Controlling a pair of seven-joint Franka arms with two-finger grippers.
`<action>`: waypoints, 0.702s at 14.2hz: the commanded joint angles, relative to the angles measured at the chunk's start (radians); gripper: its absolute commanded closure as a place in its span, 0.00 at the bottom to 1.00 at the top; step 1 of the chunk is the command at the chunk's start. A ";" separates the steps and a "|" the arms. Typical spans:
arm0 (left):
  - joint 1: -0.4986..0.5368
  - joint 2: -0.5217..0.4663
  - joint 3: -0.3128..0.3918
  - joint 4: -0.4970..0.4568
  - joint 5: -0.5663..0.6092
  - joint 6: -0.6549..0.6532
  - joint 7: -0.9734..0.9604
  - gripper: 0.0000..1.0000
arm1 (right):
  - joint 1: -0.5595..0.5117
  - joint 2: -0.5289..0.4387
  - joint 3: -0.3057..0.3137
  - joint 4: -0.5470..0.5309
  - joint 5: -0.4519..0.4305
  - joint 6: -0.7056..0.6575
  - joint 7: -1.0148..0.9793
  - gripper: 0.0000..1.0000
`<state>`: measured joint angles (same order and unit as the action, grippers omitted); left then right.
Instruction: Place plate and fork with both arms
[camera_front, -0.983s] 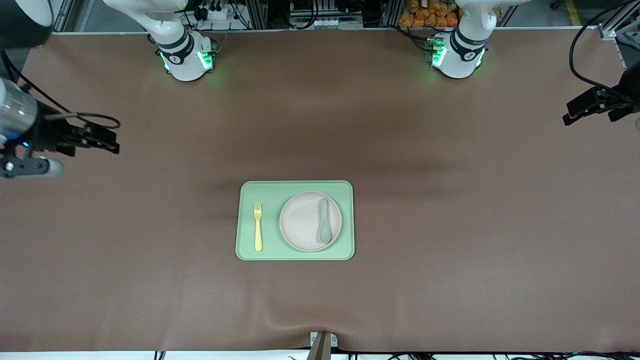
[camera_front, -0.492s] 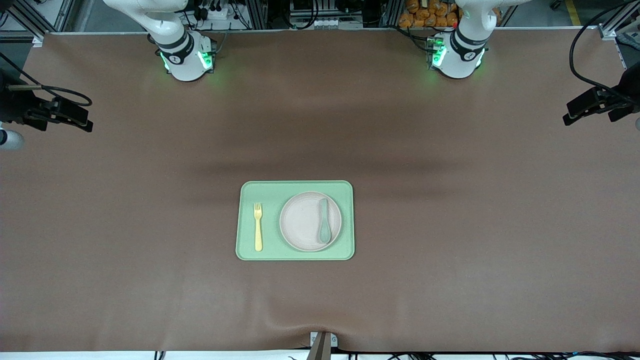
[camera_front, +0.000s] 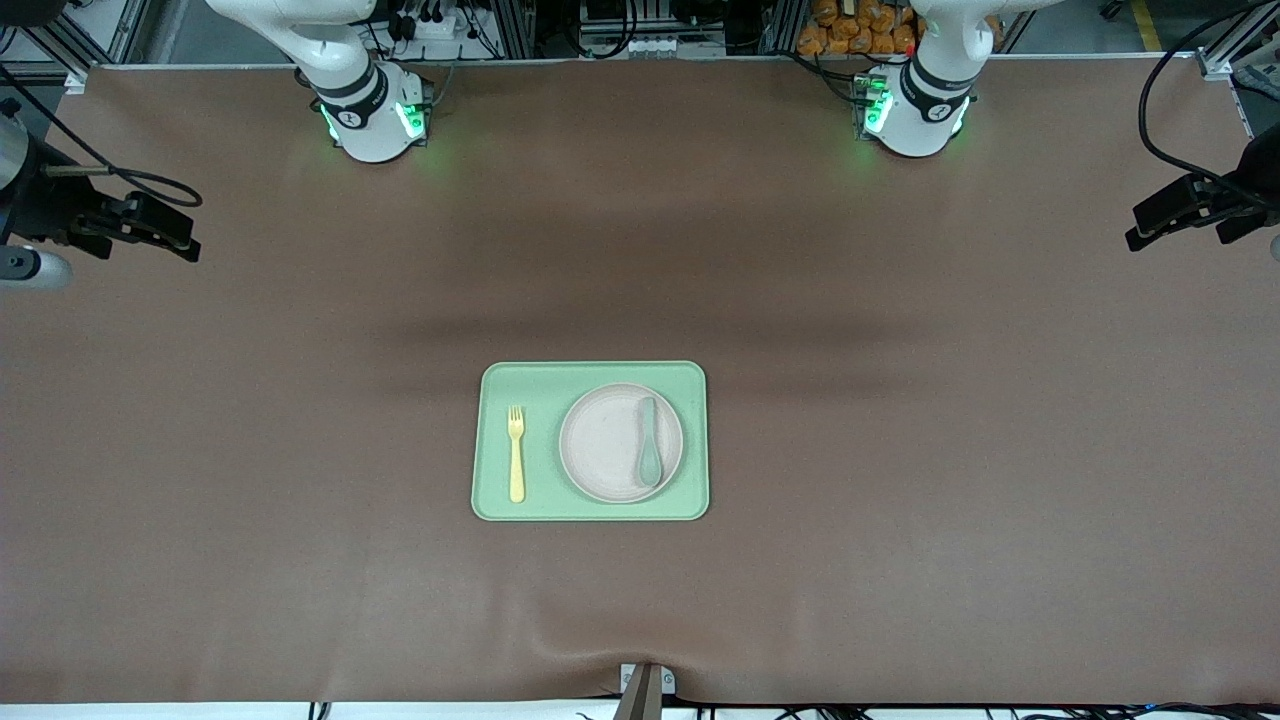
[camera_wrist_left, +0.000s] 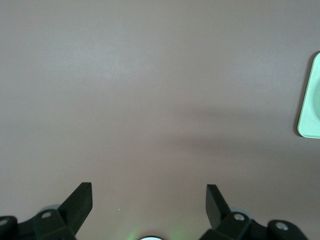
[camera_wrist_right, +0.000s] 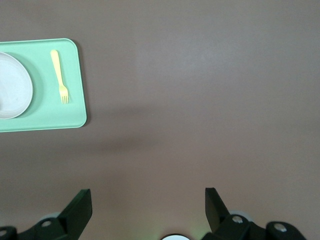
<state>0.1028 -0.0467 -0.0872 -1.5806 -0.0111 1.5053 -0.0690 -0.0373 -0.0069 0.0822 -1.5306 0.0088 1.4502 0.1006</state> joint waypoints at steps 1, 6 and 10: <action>0.003 -0.012 -0.005 -0.009 0.019 0.003 0.017 0.00 | 0.011 -0.048 -0.024 -0.066 0.013 0.052 0.008 0.00; 0.003 -0.006 -0.003 -0.009 0.019 0.004 0.017 0.00 | 0.014 -0.035 -0.030 -0.039 0.011 0.050 0.001 0.00; 0.003 -0.002 -0.003 -0.006 0.019 0.009 0.017 0.00 | 0.014 -0.035 -0.030 -0.036 0.010 0.049 -0.002 0.00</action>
<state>0.1038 -0.0466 -0.0872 -1.5837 -0.0111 1.5064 -0.0690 -0.0367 -0.0231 0.0674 -1.5545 0.0095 1.4910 0.0997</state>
